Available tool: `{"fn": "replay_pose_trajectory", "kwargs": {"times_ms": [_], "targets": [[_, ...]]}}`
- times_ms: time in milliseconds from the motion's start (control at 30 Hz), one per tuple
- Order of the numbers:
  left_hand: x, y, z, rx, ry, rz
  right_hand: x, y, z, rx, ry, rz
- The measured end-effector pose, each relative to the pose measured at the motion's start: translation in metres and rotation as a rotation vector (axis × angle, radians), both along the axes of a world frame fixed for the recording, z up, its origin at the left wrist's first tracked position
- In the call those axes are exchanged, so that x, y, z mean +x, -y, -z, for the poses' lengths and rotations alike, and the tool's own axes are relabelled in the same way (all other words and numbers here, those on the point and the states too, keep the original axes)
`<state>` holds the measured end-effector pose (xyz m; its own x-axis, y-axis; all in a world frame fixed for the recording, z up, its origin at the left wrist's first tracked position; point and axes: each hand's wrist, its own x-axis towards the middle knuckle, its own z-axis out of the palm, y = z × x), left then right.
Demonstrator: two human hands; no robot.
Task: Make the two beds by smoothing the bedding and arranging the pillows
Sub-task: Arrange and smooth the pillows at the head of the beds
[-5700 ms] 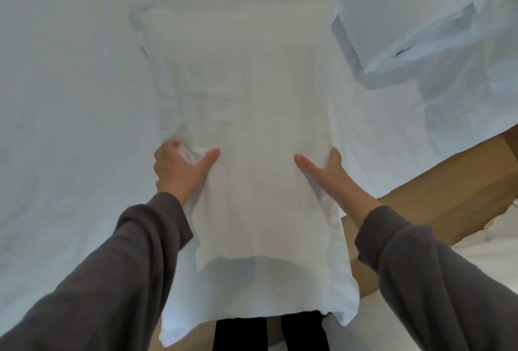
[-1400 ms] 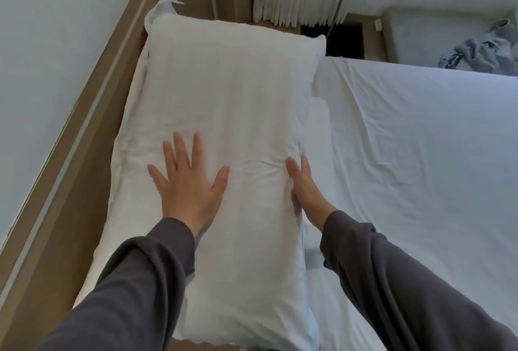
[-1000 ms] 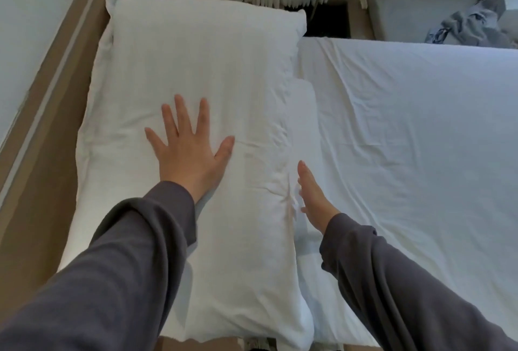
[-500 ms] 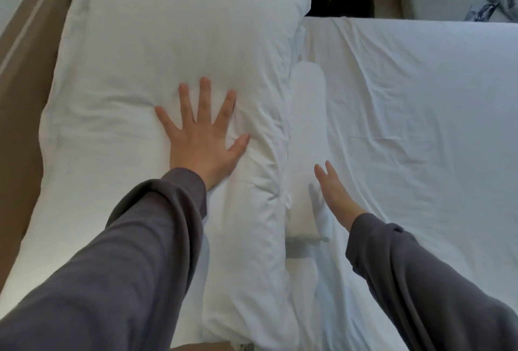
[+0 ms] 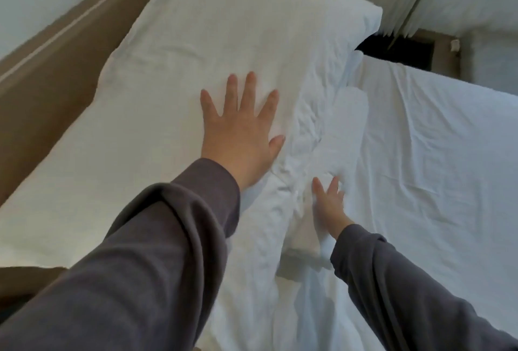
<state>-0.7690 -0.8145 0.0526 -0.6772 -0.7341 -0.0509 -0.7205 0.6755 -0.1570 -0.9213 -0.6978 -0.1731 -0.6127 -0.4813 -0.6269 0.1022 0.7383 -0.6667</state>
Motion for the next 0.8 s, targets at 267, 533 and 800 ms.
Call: {"fn": "replay_pose_trajectory", "kwargs": {"times_ms": [267, 533, 800], "targets": [[-0.018, -0.163, 0.124, -0.135, -0.142, -0.017, -0.039, -0.033, 0.055, -0.389, -0.175, -0.198], [-0.035, -0.176, 0.278, -0.141, -0.202, 0.043, -0.076, -0.058, 0.12, -0.783, -0.091, -0.015], [-0.012, -0.18, 0.283, -0.168, -0.369, -0.034, -0.003, -0.071, 0.132, -0.8, -0.05, -0.007]]}}
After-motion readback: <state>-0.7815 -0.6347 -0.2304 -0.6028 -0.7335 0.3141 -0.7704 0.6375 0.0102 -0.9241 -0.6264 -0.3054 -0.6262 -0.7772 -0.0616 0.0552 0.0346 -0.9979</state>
